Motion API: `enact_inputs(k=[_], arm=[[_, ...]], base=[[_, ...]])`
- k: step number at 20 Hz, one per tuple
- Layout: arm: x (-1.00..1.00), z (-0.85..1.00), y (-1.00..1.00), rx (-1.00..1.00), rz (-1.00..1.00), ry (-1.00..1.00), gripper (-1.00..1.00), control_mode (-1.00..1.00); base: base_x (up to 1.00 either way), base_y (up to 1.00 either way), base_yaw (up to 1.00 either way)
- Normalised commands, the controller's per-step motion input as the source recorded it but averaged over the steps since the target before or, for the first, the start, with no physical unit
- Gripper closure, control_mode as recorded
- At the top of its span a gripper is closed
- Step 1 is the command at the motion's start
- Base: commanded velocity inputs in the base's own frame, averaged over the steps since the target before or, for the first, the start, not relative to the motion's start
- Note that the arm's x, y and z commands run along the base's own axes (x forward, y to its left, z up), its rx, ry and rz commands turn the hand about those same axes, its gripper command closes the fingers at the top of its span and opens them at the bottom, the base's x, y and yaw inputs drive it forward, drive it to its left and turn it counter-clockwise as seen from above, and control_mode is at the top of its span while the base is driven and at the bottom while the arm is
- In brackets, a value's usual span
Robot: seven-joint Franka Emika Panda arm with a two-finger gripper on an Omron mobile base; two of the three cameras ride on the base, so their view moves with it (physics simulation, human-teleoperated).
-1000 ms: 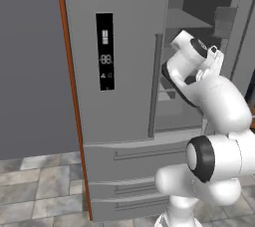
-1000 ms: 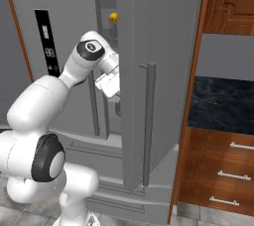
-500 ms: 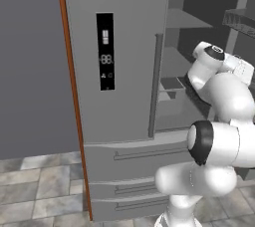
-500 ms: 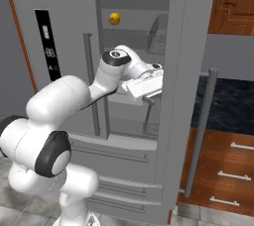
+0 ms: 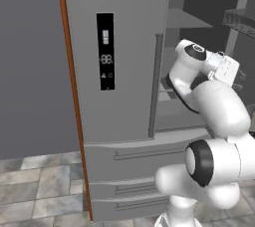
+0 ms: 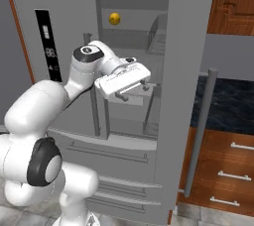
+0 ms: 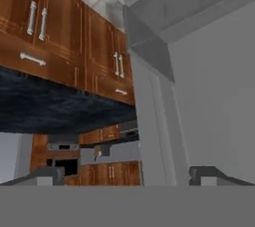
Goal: Retrieve a lemon from the fridge and place it on the cutting board with the fish.
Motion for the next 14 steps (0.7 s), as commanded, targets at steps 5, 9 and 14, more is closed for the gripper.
enact_inputs(k=[5, 9, 14], arm=[[0.36, 0.04, 0.99, 0.07, 0.07, -0.7, -1.0, -1.0], [0.64, 0.0, 1.0, 0.16, 0.07, -0.67, -1.0, -1.0], [0.52, 0.0, 0.92, 0.19, 0.0, -0.56, -1.0, -1.0]], base=[[0.0, 0.0, 0.0], [0.0, 0.0, 0.0], [0.0, 0.0, 0.0]])
